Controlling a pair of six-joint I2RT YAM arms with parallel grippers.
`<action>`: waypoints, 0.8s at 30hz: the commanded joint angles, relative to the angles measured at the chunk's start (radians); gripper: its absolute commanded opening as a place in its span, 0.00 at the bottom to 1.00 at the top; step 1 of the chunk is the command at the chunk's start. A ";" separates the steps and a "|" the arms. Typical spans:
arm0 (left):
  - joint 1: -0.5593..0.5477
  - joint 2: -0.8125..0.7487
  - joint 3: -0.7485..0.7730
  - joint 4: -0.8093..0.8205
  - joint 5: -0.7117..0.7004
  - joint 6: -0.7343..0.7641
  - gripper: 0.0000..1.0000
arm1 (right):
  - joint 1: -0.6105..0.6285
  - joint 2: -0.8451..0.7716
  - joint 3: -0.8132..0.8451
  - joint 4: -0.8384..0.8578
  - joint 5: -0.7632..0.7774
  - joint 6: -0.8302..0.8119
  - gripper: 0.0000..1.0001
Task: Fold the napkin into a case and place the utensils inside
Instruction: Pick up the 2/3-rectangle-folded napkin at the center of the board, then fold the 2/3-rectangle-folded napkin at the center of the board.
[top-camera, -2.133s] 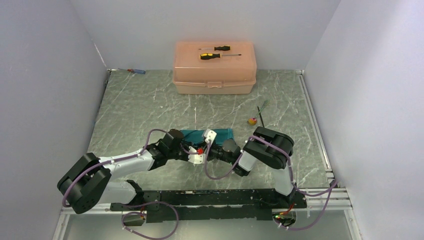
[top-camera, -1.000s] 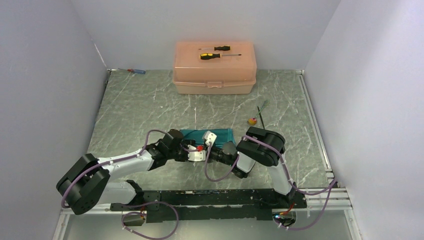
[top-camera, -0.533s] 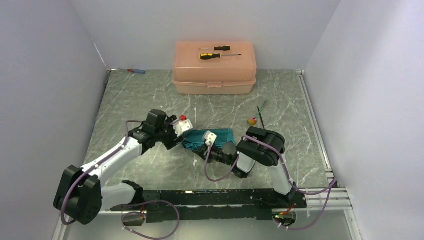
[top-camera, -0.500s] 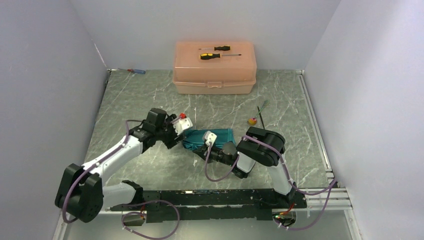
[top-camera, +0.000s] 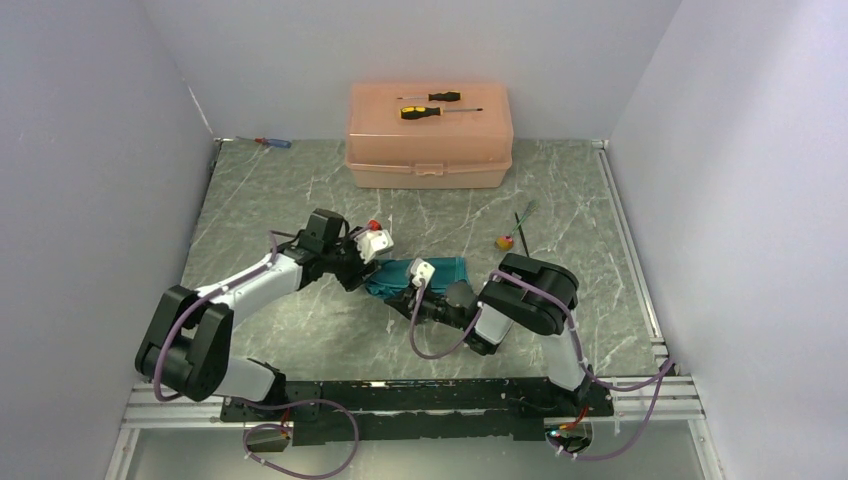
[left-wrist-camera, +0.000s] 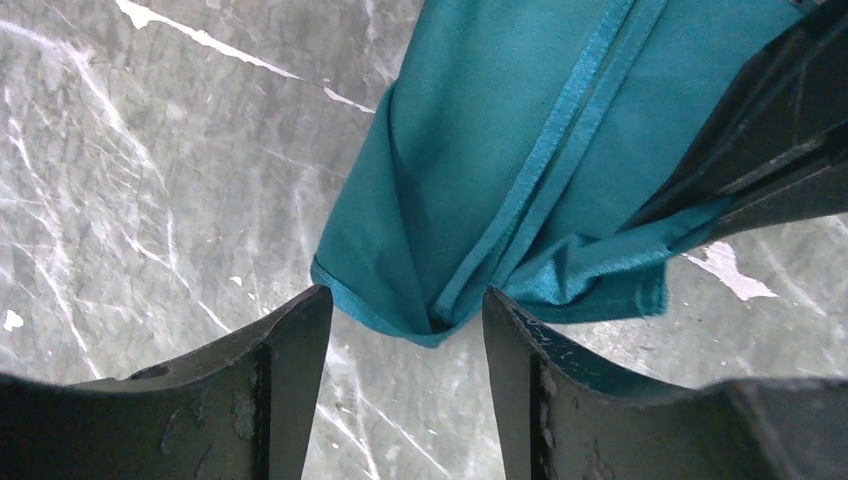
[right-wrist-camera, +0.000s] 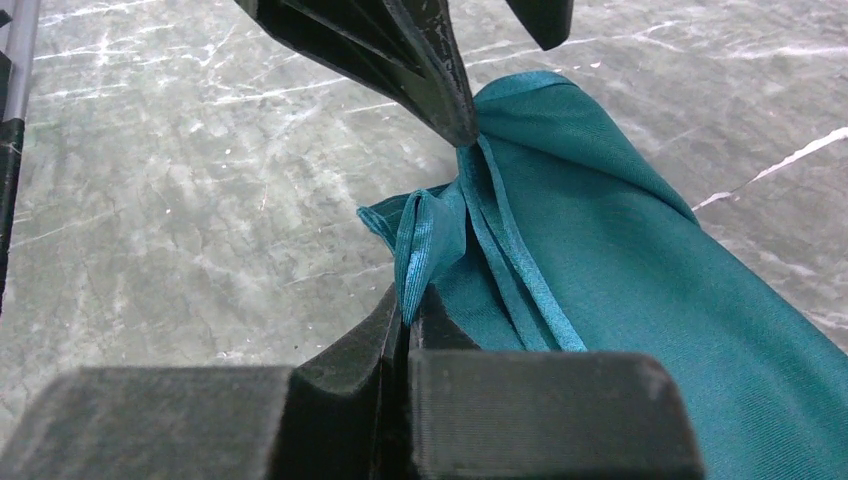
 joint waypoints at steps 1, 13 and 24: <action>-0.006 0.033 0.013 0.105 0.016 0.049 0.61 | 0.000 -0.027 0.023 -0.010 -0.046 0.050 0.00; -0.056 0.122 -0.005 0.197 0.018 0.100 0.57 | -0.053 -0.024 0.071 -0.144 -0.171 0.130 0.00; -0.065 0.157 -0.021 0.234 -0.060 0.147 0.45 | -0.094 -0.043 0.122 -0.264 -0.244 0.238 0.00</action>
